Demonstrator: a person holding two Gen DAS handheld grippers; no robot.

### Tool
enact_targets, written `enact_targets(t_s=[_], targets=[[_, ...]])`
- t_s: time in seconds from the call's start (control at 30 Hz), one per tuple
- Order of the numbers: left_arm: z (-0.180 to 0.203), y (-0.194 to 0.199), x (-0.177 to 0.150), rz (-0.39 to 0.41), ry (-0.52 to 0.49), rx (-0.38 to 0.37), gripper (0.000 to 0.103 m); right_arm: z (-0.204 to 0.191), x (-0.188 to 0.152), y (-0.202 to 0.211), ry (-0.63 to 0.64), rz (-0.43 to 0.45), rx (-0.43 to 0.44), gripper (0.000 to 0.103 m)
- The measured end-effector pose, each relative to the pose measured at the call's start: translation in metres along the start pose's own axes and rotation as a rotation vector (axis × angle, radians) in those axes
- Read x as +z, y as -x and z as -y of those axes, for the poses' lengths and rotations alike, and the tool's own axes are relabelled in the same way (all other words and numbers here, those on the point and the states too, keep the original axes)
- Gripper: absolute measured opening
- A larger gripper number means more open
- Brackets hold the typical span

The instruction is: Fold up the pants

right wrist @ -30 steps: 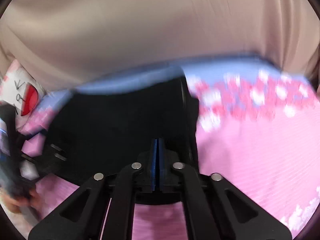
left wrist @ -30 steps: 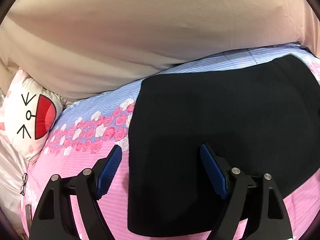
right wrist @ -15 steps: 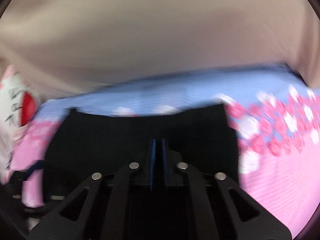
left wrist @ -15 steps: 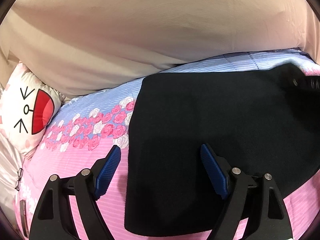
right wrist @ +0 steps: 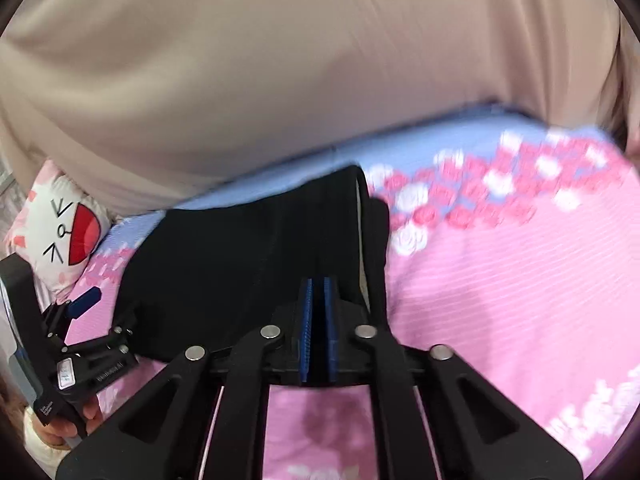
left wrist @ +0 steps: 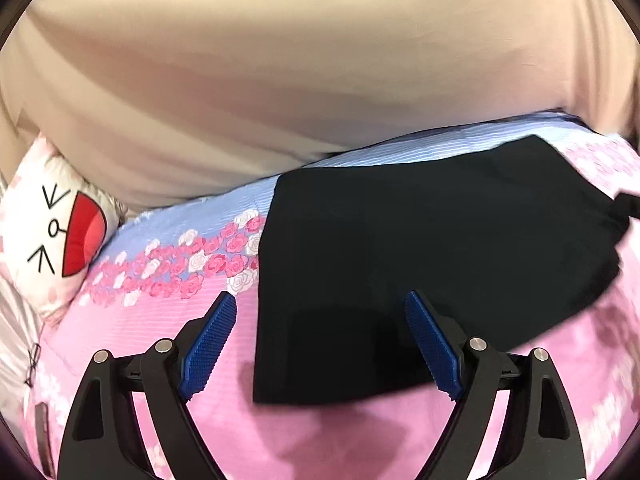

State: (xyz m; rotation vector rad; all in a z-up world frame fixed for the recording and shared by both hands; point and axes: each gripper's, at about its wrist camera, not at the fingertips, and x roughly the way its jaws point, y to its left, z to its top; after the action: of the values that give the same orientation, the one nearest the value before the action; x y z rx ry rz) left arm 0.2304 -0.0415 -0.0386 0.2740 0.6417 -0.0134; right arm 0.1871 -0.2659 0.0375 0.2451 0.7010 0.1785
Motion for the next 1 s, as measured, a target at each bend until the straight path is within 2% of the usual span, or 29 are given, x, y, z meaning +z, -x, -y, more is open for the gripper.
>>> enact_targets(t_s=[0.1, 0.2, 0.33, 0.53, 0.57, 0.6, 0.67, 0.87, 0.93, 1.0], targets=[[0.010, 0.022, -0.007, 0.014, -0.024, -0.034, 0.084, 0.008, -0.014, -0.018, 0.018, -0.097, -0.056, 0.006], [0.024, 0.041, -0.015, 0.020, -0.055, -0.064, 0.084, 0.023, -0.037, -0.025, -0.026, -0.172, -0.090, 0.009], [0.037, 0.055, -0.022, 0.012, -0.077, -0.085, 0.084, 0.022, -0.053, 0.004, -0.053, -0.114, -0.068, 0.009], [0.041, 0.055, -0.028, -0.029, -0.035, -0.085, 0.084, -0.005, -0.051, 0.041, 0.010, -0.043, -0.098, 0.010], [0.040, 0.053, -0.029, -0.041, -0.026, -0.084, 0.084, -0.010, -0.051, 0.044, 0.016, -0.040, -0.099, 0.020], [0.041, 0.053, -0.031, -0.051, -0.016, -0.083, 0.084, -0.014, -0.051, 0.047, 0.019, -0.036, -0.100, 0.040], [0.038, 0.049, -0.033, -0.076, 0.008, -0.084, 0.084, -0.021, -0.052, 0.053, 0.037, -0.018, -0.106, 0.060], [0.021, 0.039, -0.045, -0.139, 0.086, -0.082, 0.084, -0.039, -0.057, 0.049, 0.135, -0.016, -0.177, 0.058], [0.016, 0.034, -0.046, -0.151, 0.104, -0.076, 0.084, -0.038, -0.052, 0.037, 0.136, -0.033, -0.161, 0.058], [0.013, 0.030, -0.046, -0.153, 0.110, -0.068, 0.084, -0.041, -0.039, 0.022, 0.142, -0.038, -0.130, 0.049]])
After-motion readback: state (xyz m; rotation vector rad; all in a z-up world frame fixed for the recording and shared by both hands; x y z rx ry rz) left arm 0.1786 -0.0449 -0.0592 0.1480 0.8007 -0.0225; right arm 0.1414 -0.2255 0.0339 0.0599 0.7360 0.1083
